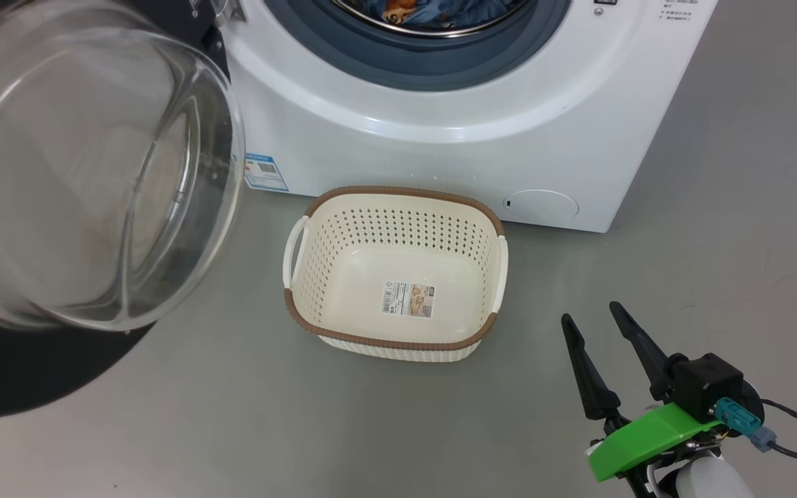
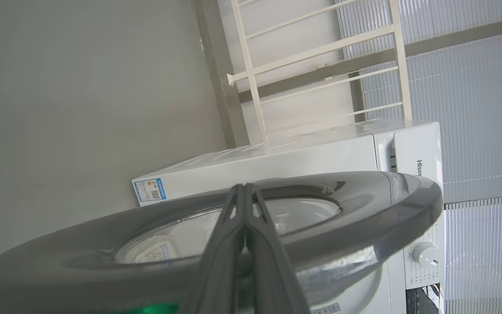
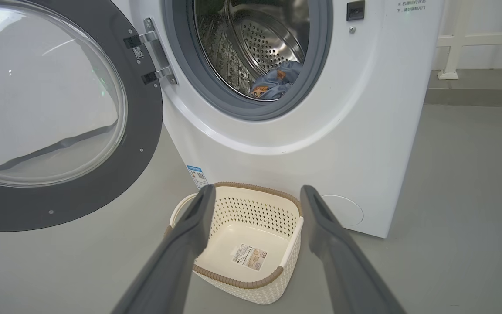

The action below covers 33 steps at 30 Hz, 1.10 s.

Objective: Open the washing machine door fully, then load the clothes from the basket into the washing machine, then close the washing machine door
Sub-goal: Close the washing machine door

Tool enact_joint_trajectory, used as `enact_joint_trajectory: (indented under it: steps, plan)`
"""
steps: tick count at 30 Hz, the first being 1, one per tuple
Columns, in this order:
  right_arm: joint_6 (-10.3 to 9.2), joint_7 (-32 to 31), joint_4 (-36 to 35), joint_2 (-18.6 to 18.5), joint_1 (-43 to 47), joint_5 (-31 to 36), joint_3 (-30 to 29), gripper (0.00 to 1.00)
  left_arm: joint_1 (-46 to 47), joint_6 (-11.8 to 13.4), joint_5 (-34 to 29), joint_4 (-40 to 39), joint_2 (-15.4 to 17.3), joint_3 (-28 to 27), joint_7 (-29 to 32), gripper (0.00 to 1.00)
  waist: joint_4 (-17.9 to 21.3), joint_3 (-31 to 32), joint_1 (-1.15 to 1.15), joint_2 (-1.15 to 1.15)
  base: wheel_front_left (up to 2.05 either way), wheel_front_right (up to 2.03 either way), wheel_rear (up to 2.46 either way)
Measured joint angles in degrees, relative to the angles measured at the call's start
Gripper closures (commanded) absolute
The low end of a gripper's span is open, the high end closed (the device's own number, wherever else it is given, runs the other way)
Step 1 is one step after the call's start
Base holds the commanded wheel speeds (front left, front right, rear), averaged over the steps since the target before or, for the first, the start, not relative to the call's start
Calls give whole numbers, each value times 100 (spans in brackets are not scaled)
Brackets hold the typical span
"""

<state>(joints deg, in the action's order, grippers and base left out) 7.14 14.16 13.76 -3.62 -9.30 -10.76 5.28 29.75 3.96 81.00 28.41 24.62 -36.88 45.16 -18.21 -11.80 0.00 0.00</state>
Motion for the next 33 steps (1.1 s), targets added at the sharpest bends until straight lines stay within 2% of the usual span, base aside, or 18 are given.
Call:
enact_joint_trajectory:
  steps: [7,13,22,33]
  plan:
    - [0,7,46,2,0,-26,5,0,-367,255,370,-605,-196,4,645,100,11,46,0,0,0,0,0]
    - [0,8,93,3,1,-59,5,0,-709,493,811,-1268,-490,-42,1234,100,51,109,0,0,0,0,0]
    - [0,11,105,10,1,-126,-9,0,-1213,491,1238,-2221,-840,-36,1866,100,182,140,0,0,0,0,0]
    - [0,14,142,26,2,-265,18,0,-1646,386,1621,-3048,-1522,36,2116,100,476,179,0,0,0,0,0]
